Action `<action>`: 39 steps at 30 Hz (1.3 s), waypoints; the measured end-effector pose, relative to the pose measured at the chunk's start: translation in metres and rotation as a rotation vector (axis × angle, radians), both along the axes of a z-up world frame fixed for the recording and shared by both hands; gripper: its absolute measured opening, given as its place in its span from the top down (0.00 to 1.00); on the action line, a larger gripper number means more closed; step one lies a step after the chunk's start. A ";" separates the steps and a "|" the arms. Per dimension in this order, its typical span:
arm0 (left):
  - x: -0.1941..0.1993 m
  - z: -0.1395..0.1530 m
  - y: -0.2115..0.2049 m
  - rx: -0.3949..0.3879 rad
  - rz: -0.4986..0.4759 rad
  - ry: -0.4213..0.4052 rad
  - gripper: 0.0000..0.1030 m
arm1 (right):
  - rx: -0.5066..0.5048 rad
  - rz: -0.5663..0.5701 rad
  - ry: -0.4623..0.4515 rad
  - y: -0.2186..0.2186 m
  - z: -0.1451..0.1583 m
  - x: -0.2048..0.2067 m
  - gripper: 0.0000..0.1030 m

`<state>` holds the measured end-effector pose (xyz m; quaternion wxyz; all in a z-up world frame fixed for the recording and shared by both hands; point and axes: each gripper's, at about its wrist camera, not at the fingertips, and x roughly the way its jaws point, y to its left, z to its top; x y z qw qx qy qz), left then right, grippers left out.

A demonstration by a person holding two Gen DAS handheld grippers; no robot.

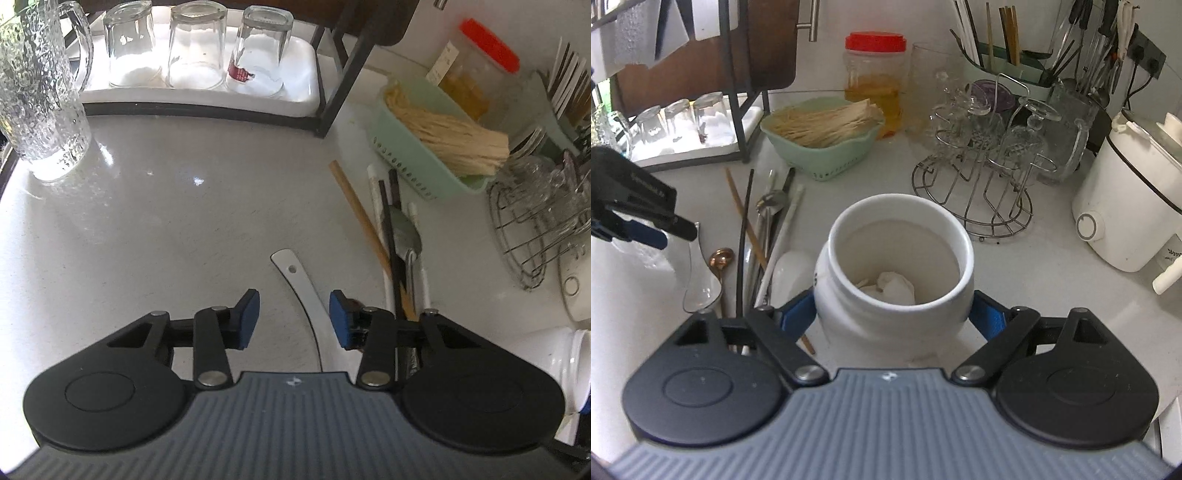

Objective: Organize utensils
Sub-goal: 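Lower the left gripper toward the white ceramic spoon's handle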

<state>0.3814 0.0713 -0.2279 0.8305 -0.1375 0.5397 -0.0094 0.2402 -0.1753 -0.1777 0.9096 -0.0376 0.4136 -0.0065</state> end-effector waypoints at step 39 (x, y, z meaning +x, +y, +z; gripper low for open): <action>0.020 -0.013 -0.022 0.115 0.074 0.114 0.58 | 0.016 0.062 0.036 0.005 0.002 -0.005 0.13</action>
